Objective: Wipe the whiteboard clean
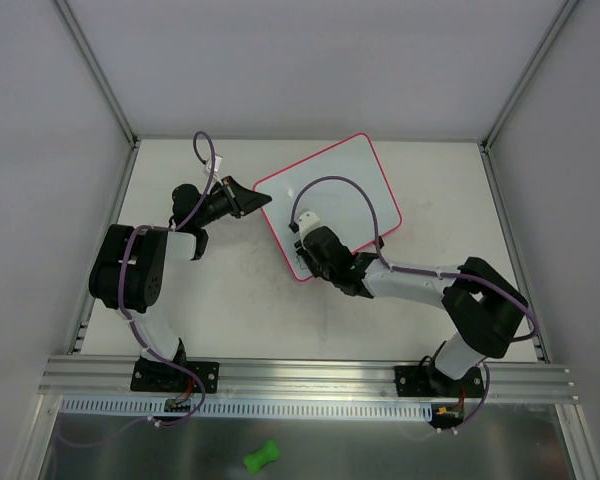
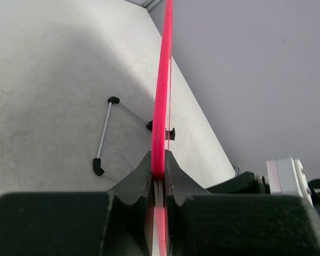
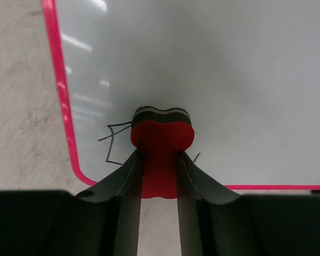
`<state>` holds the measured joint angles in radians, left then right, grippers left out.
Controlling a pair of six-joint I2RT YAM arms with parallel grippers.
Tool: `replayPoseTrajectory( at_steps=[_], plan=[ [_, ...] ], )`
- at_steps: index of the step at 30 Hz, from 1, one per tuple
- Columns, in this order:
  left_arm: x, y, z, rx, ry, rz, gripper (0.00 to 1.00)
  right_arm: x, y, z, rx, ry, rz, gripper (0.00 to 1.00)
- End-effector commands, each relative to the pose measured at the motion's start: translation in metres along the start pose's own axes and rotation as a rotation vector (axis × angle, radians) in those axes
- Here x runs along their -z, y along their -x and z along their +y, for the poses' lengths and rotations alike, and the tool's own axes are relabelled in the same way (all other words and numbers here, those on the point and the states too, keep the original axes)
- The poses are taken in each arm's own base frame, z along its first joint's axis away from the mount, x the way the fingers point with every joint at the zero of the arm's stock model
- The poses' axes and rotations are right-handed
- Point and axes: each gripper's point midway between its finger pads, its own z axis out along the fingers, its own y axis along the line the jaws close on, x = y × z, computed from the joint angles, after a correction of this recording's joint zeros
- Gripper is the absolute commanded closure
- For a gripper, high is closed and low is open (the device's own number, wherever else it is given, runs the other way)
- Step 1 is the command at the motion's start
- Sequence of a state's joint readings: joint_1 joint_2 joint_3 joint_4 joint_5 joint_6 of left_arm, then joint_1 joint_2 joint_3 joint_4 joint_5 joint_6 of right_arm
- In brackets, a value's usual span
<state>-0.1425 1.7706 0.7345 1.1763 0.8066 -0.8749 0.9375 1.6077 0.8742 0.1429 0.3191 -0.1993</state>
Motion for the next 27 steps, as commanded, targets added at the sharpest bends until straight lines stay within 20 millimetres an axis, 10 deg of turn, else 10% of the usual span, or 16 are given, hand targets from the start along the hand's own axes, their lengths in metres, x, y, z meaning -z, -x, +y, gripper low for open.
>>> replayPoseTrajectory(
  at_steps=[1,13,27],
  plan=[
    [0.0,-0.016,-0.005,-0.064,-0.036,0.066,1.0,-0.007,-0.02,0.036,0.047,0.053,0.084,1.0],
    [0.0,-0.017,-0.004,-0.066,-0.032,0.068,1.0,-0.007,-0.012,0.055,0.104,-0.027,0.11,1.0],
    [0.0,-0.017,-0.003,-0.065,-0.03,0.068,1.0,-0.006,-0.009,-0.028,-0.117,-0.088,0.195,1.0]
  ],
)
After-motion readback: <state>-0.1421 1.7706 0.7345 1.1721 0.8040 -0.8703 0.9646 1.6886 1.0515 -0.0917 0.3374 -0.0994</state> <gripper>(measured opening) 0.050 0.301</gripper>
